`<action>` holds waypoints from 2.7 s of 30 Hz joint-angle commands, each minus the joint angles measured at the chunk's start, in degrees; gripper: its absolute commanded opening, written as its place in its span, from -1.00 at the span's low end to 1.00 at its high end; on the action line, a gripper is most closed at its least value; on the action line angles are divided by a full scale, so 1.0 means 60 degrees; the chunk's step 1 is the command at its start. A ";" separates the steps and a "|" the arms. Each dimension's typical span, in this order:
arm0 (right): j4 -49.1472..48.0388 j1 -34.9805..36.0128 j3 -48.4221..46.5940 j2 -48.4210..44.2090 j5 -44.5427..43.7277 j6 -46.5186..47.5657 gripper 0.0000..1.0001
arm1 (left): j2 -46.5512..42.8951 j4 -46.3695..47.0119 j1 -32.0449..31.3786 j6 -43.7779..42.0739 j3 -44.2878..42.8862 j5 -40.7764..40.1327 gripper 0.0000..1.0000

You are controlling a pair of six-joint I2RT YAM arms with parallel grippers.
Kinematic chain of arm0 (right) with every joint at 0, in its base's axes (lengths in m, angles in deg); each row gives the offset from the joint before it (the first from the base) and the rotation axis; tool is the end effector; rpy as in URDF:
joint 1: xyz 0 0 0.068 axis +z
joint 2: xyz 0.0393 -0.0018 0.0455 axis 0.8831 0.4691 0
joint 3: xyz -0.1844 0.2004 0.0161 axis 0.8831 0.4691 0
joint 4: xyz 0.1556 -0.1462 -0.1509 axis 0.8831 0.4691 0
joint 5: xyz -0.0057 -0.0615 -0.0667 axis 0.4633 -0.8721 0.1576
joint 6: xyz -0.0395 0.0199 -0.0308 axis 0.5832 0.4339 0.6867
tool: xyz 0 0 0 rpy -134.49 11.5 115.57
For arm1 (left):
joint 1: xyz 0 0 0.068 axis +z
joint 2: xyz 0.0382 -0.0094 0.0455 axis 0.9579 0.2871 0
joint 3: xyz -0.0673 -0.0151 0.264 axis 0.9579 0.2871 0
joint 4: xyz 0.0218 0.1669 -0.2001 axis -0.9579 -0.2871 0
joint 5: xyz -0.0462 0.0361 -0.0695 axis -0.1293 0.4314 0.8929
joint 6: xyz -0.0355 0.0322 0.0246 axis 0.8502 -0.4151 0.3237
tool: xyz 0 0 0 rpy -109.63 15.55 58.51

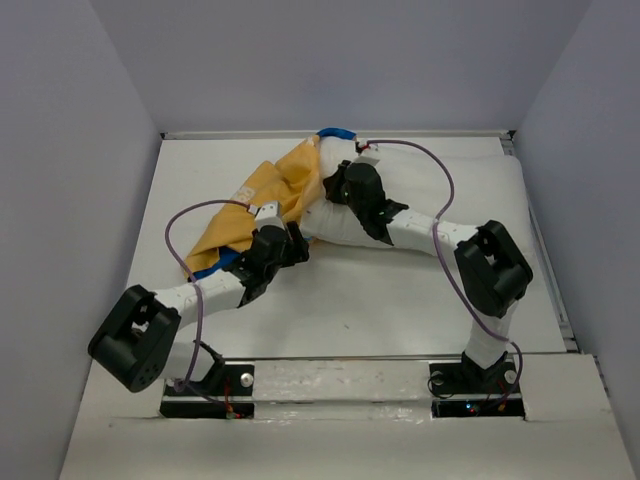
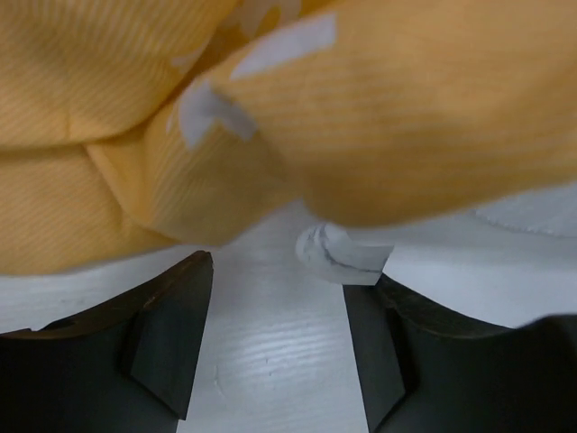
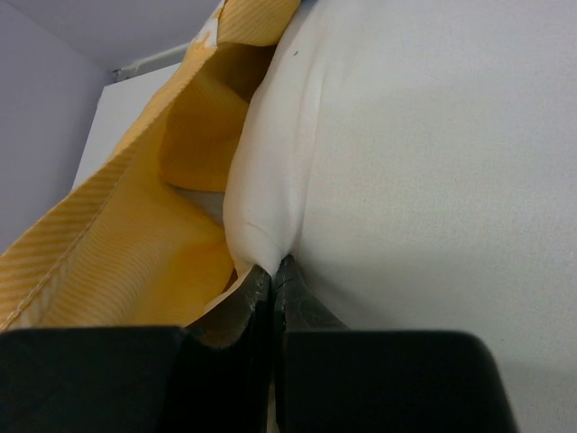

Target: Put the pillow into the pillowcase

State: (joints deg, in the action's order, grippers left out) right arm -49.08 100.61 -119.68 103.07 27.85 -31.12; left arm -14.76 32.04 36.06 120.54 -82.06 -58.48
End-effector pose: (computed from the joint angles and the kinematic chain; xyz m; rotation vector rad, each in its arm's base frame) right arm 0.3478 0.2633 0.2513 0.1594 1.8597 0.6060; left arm 0.2153 -0.1526 0.1941 -0.0967 2.0211 -0.5437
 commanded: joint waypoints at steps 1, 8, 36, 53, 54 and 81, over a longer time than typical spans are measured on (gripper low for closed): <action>-0.0026 -0.0089 -0.0106 -0.0402 0.0333 -0.0164 -1.00 | 0.0567 0.2203 0.0261 -0.0675 -0.0800 0.0150 0.47; -0.0143 -0.0177 0.0070 -0.0739 0.0729 -0.0252 -1.00 | 0.1462 0.2937 0.0321 -0.0836 -0.1196 0.0252 0.49; 0.0180 -0.0880 -0.0736 -0.0534 0.1344 -0.0516 -1.00 | 0.0347 0.3158 -0.0105 -0.0557 0.0740 0.0722 0.41; -0.0040 -0.0880 -0.0267 -0.0856 0.1550 -0.0487 -1.00 | 0.2239 0.4037 0.0247 -0.0851 -0.0743 -0.0289 -0.41; -0.0040 -0.0880 -0.0282 -0.0856 0.1535 -0.0486 -1.00 | 0.2210 0.4037 0.0247 -0.0851 -0.0684 -0.0275 -0.67; -0.0729 -0.1275 -0.1102 -0.0607 -0.0293 -0.0033 -1.00 | -0.3431 -0.0136 -0.0719 -0.0646 0.0680 0.4017 -1.00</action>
State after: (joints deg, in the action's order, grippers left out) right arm -44.53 97.75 -123.46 101.15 44.92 -35.80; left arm -34.58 38.35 34.97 116.15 -74.85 -43.01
